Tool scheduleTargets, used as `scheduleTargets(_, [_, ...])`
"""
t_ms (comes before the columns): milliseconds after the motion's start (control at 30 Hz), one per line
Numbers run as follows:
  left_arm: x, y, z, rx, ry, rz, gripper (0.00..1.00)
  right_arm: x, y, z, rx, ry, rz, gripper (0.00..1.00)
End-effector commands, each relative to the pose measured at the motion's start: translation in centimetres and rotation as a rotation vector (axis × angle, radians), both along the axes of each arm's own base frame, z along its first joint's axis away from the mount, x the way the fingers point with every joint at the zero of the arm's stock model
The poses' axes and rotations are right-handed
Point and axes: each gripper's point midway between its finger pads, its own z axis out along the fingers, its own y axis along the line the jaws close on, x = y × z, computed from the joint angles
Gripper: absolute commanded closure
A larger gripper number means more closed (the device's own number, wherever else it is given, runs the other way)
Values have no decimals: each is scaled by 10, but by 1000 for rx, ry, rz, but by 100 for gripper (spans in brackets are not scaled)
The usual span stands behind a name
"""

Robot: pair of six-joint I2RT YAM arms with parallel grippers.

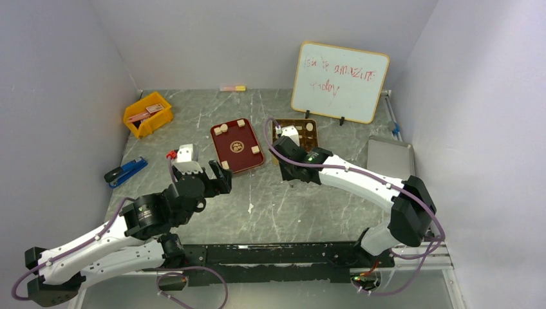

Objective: Pack the chocolate
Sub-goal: Place the fake chocolate in the packing box.

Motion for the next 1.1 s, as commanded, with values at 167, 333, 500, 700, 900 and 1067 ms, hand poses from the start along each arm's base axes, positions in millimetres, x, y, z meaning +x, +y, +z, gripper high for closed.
scheduleTargets(167, [0, -3, 4, -31, -5, -1, 6, 6, 5, 7, 39, -38, -20, 82])
scheduleTargets(333, [0, -4, 3, -31, -2, -3, 6, 5, 4, 6, 38, -38, -21, 81])
scheduleTargets(500, [0, -5, 2, -29, 1, -4, 6, 5, 4, 6, 37, -38, -21, 80])
scheduleTargets(700, [0, -5, 2, -29, 2, -3, 6, 6, 4, 5, 33, -41, -22, 77])
scheduleTargets(900, [0, -5, 1, -30, 3, -2, 6, 6, 4, 6, 38, -42, -24, 76])
scheduleTargets(1067, [0, -6, 1, -31, 3, -4, 6, 6, 4, 7, 41, -45, -24, 76])
